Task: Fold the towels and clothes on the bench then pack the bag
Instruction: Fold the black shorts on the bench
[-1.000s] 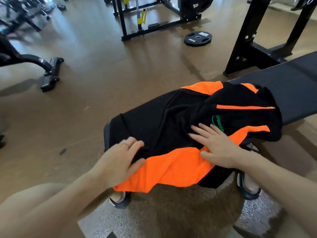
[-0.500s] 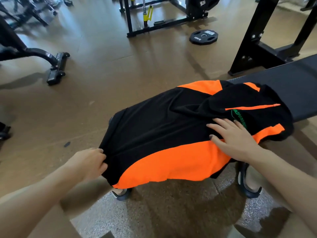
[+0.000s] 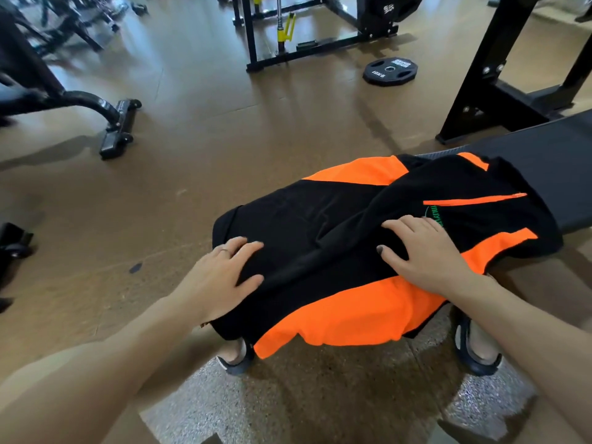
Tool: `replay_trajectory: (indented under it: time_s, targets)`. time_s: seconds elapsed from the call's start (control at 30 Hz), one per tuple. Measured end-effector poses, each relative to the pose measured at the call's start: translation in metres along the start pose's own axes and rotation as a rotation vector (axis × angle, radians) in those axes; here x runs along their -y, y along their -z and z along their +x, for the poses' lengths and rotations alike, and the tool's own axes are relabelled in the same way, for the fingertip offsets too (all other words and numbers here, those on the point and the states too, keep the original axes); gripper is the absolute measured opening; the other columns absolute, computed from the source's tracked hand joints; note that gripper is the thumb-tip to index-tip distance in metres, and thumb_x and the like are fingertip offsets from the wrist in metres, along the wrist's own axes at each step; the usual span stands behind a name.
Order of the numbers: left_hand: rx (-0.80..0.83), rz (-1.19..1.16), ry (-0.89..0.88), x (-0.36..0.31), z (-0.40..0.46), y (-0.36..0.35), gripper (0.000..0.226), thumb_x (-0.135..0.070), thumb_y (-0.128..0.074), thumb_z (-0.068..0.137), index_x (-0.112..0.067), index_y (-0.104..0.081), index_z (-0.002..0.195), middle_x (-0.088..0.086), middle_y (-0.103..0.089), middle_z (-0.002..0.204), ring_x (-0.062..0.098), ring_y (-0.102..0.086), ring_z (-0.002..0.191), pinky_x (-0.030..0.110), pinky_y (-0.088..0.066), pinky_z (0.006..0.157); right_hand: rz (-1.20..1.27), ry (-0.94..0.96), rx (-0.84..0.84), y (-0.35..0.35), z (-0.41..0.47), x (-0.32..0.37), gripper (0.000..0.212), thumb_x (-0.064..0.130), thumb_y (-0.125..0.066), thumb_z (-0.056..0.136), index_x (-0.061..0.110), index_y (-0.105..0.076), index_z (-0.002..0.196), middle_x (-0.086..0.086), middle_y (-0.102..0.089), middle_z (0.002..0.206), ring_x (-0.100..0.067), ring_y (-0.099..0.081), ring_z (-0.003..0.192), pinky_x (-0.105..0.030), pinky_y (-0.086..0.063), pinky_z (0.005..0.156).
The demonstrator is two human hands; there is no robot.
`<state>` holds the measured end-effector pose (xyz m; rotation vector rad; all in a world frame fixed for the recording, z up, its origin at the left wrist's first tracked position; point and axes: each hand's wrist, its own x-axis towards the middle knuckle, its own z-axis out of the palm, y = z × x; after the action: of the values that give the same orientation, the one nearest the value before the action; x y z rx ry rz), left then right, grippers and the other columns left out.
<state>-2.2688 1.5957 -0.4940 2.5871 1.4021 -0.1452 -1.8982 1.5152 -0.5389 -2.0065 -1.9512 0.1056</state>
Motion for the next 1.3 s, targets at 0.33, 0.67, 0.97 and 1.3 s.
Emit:
replay_trajectory:
  time_s: [0.33,0.67,0.97,1.3]
  targets:
    - [0.056,-0.426,0.462,0.032,0.016,-0.044,0.066,-0.052,-0.037,0.105,-0.036,-0.008,0.162,0.006,-0.016,0.167,0.031,-0.032,0.147,0.04,-0.037,0.112,-0.175,-0.005,0.239,-0.005,-0.015,-0.015,0.074,0.073,-0.015,0.089,0.043,-0.032,0.155,0.0,-0.03,0.163,-0.024,-0.022,0.152,-0.048,-0.012,0.125]
    - [-0.144,-1.066,0.842,0.051,0.021,-0.037,0.059,-0.019,-0.037,0.107,-0.02,-0.013,0.161,0.005,-0.047,0.126,0.024,-0.068,0.089,0.031,-0.053,0.072,-0.129,0.158,0.229,-0.026,0.003,0.033,0.069,0.067,-0.019,0.097,0.039,-0.02,0.16,-0.002,-0.018,0.168,-0.023,-0.009,0.156,-0.049,-0.008,0.126]
    - [-0.136,-0.649,0.688,0.069,0.043,-0.034,0.03,-0.029,-0.042,0.106,-0.007,-0.053,0.089,0.012,-0.061,0.085,0.026,-0.055,0.073,0.042,-0.049,0.071,-0.141,0.123,0.313,-0.029,0.003,0.028,0.073,0.074,-0.004,0.092,0.045,-0.006,0.159,0.008,0.004,0.17,-0.012,0.012,0.156,-0.045,0.002,0.127]
    - [0.294,-0.382,0.788,0.089,-0.025,-0.071,0.038,-0.012,-0.033,0.105,-0.005,-0.056,0.076,0.015,-0.067,0.066,0.029,-0.065,0.059,0.026,-0.047,0.051,-0.15,0.141,0.359,-0.019,0.001,0.01,0.076,0.077,-0.002,0.09,0.046,-0.002,0.159,0.013,0.007,0.169,-0.01,0.012,0.155,-0.04,0.004,0.127]
